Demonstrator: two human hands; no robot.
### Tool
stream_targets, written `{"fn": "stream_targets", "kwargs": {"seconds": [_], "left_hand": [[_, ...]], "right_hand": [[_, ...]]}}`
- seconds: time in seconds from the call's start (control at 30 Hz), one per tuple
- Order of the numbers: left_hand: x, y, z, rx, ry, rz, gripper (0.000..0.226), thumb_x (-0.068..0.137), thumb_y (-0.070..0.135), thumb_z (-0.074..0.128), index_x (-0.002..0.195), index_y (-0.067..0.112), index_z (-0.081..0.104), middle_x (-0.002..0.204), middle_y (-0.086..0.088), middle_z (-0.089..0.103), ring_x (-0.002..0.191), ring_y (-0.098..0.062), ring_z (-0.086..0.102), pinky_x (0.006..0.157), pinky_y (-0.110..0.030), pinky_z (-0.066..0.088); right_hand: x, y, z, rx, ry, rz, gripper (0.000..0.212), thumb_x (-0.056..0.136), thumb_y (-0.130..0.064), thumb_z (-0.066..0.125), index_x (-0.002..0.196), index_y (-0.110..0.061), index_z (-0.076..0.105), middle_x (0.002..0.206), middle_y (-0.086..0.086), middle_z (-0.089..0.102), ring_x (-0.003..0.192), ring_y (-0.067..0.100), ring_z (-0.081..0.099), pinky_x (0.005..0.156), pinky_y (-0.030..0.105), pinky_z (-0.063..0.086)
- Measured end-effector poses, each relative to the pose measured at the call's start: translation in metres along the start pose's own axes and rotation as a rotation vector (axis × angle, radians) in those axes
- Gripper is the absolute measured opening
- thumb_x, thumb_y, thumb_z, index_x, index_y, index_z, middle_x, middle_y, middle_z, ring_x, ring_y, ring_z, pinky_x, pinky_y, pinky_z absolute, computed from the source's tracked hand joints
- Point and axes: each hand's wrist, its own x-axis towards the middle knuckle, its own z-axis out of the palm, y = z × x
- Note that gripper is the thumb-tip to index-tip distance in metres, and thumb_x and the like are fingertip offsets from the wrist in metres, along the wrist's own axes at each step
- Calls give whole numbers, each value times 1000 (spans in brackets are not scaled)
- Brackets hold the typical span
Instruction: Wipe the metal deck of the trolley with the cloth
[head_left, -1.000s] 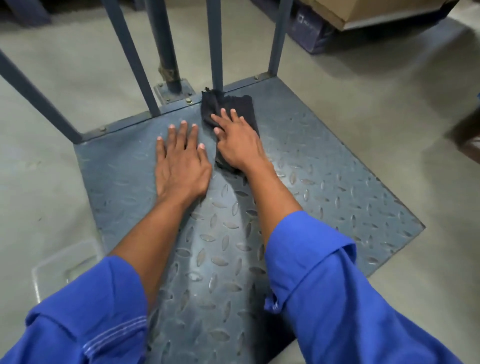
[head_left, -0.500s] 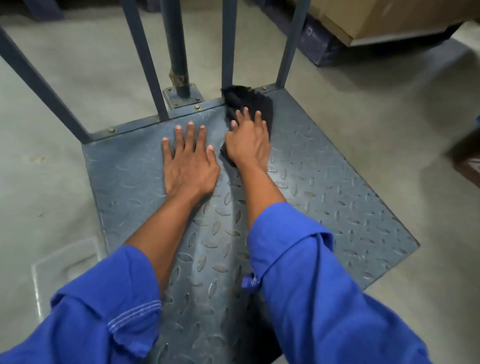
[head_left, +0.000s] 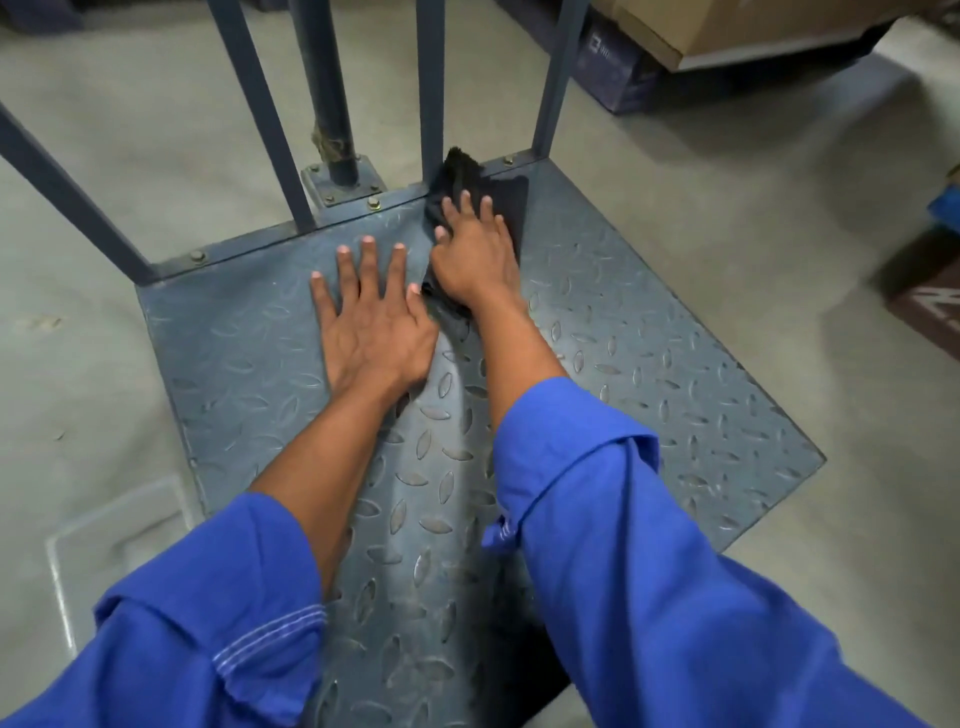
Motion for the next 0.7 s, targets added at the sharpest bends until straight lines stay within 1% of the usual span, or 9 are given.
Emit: {"fn": "stream_targets", "kwargs": {"seconds": [0.1, 0.2, 0.27, 0.37, 0.43, 0.47, 0.53, 0.63, 0.7], "left_hand": [[1, 0, 1, -10, 0, -5, 64, 111, 47, 10, 172, 28, 6, 180, -4, -4, 166, -29, -9, 132, -59, -6], [2, 1, 0, -6, -7, -7, 65, 111, 49, 8, 172, 28, 3, 180, -4, -6, 166, -29, -10, 132, -59, -8], [3, 1, 0, -7, -11, -4, 65, 111, 50, 7, 172, 27, 2, 180, -4, -7, 166, -30, -10, 132, -59, -8], [0, 2, -1, -10, -25, -3, 66, 112, 50, 7, 172, 25, 0, 180, -5, -8, 166, -30, -10, 132, -57, -7], [-6, 5, -2, -9, -27, 1, 66, 112, 49, 8, 172, 23, 0, 180, -5, -8, 166, -29, -10, 133, -55, -6], [-11, 7, -3, -8, -25, 7, 66, 112, 48, 9, 172, 22, 1, 180, -6, -6, 166, -29, -9, 133, -54, -6], [-17, 10, -2, -4, -13, 23, 65, 112, 45, 11, 172, 19, 4, 180, -6, -3, 166, -29, -7, 134, -53, -5], [-22, 12, -3, -15, -13, 43, 65, 112, 41, 14, 172, 15, 9, 180, -7, 2, 166, -30, -4, 134, -53, -2], [-25, 11, -4, -16, -8, 61, 65, 112, 40, 15, 172, 14, 11, 180, -6, 4, 166, -30, -2, 134, -53, -1]], "right_hand": [[-4, 18, 1, -20, 39, 39, 54, 111, -27, 37, 164, -16, 31, 174, 7, 21, 162, 28, 9, 130, 39, 7], [-47, 50, -4, -16, 204, 182, 53, 112, -29, 37, 163, -16, 33, 173, 5, 23, 162, 26, 10, 131, 38, 6], [-78, 76, -11, -31, 246, 276, 53, 112, -30, 37, 163, -16, 33, 173, 4, 23, 162, 25, 10, 132, 38, 6], [-104, 99, -29, -46, 268, 436, 52, 113, -26, 37, 164, -13, 32, 173, 7, 22, 162, 30, 10, 132, 40, 9], [-108, 92, -36, -55, 353, 502, 51, 114, -21, 36, 163, -10, 31, 173, 12, 21, 161, 33, 11, 131, 41, 11], [-107, 80, -36, -68, 415, 483, 51, 113, -19, 36, 163, -9, 30, 173, 13, 21, 162, 34, 10, 132, 41, 7], [-97, 48, -29, -85, 465, 333, 53, 111, -17, 39, 163, -9, 30, 173, 12, 19, 162, 33, 7, 130, 39, -2], [-79, 15, -10, -89, 242, 115, 56, 109, -21, 46, 162, -11, 33, 172, 12, 23, 161, 33, 12, 131, 42, 8], [-75, 16, 4, -125, 132, 103, 57, 109, -27, 43, 163, -14, 32, 173, 10, 23, 161, 31, 13, 131, 43, 13]]}}
